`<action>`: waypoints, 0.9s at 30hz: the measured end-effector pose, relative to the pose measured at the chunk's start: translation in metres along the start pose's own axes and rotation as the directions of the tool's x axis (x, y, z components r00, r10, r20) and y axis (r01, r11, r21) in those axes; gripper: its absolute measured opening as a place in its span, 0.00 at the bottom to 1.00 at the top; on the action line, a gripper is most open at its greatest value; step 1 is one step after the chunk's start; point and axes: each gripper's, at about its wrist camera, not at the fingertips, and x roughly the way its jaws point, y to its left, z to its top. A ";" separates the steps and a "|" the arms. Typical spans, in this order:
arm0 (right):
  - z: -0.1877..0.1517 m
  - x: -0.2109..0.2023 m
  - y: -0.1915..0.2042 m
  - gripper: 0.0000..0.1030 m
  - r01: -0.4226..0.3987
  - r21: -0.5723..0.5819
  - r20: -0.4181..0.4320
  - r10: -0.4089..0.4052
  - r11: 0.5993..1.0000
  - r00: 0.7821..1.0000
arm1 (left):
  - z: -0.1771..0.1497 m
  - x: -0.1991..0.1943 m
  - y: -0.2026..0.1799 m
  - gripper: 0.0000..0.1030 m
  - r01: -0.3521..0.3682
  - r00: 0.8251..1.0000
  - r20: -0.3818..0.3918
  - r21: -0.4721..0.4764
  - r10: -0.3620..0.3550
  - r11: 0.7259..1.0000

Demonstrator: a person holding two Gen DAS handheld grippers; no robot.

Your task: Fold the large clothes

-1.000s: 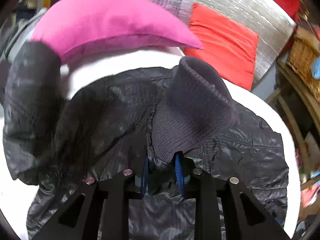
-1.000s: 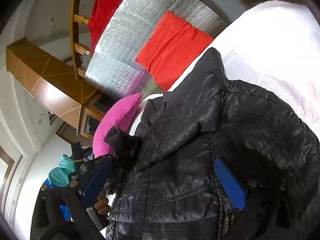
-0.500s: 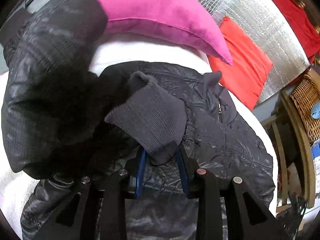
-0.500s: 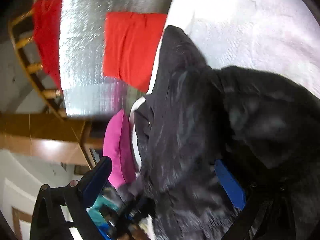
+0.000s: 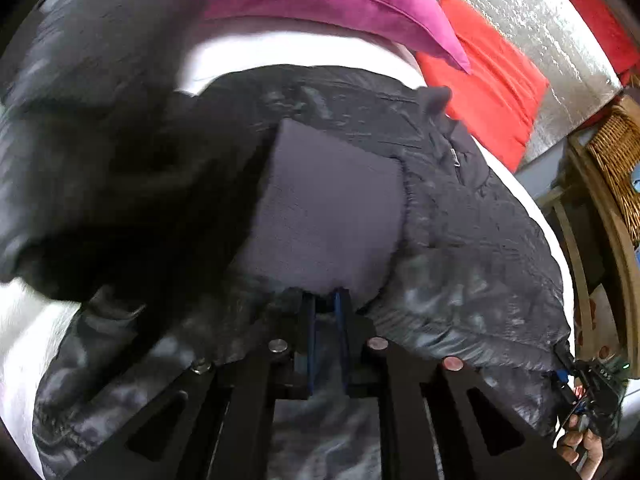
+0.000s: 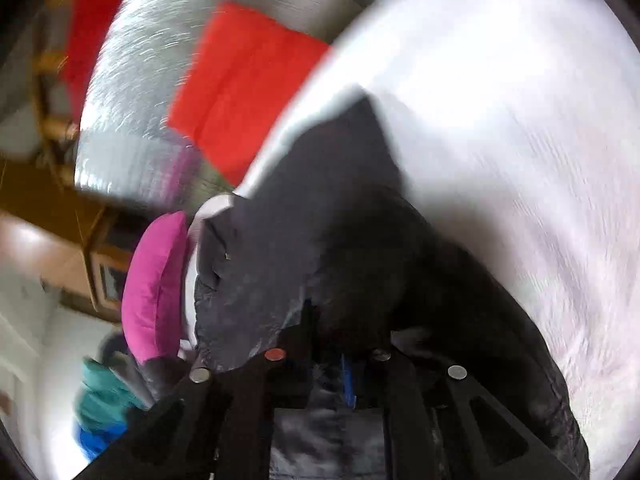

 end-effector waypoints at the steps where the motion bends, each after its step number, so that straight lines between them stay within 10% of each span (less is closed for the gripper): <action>1: 0.000 -0.002 -0.002 0.16 -0.023 0.003 0.006 0.023 1.000 1.000 | -0.001 -0.006 0.004 0.13 -0.001 1.000 0.017 -0.003 0.001 1.000; 4: 0.000 -0.006 0.005 0.26 -0.036 -0.010 0.006 0.036 0.999 0.999 | 0.002 -0.022 0.012 0.34 -0.018 0.998 0.060 -0.031 0.020 0.999; 7: -0.001 -0.006 0.014 0.70 -0.119 -0.007 0.011 0.119 0.993 0.993 | 0.009 -0.034 0.017 0.70 -0.033 0.992 0.116 -0.067 0.040 0.997; 10: -0.005 -0.005 0.026 0.77 -0.098 -0.041 0.018 0.099 0.994 0.995 | 0.018 -0.033 0.016 0.70 -0.024 0.991 0.132 -0.074 0.033 0.997; 14: -0.004 0.002 0.022 0.74 -0.078 -0.018 0.010 0.079 0.997 0.997 | 0.034 -0.003 0.010 0.53 -0.040 0.998 0.048 -0.082 0.044 0.996; 15: -0.003 0.004 0.023 0.55 -0.062 -0.031 0.000 0.062 0.998 0.998 | 0.037 0.003 0.011 0.19 -0.062 0.998 0.028 -0.085 0.064 0.994; 17: -0.002 0.010 0.031 0.09 -0.011 -0.066 -0.038 0.009 0.998 0.999 | 0.041 0.004 0.012 0.16 -0.061 0.998 0.010 -0.095 0.062 0.994; 22: 0.001 -0.019 0.063 0.09 -0.010 -0.221 -0.001 0.009 0.975 1.000 | 0.028 -0.044 -0.003 0.15 -0.050 0.991 0.123 0.007 0.048 0.999; 27: -0.010 0.009 0.013 0.16 0.070 -0.106 -0.097 -0.080 0.992 0.992 | 0.015 0.008 0.008 0.16 -0.146 0.989 0.011 0.030 0.146 0.989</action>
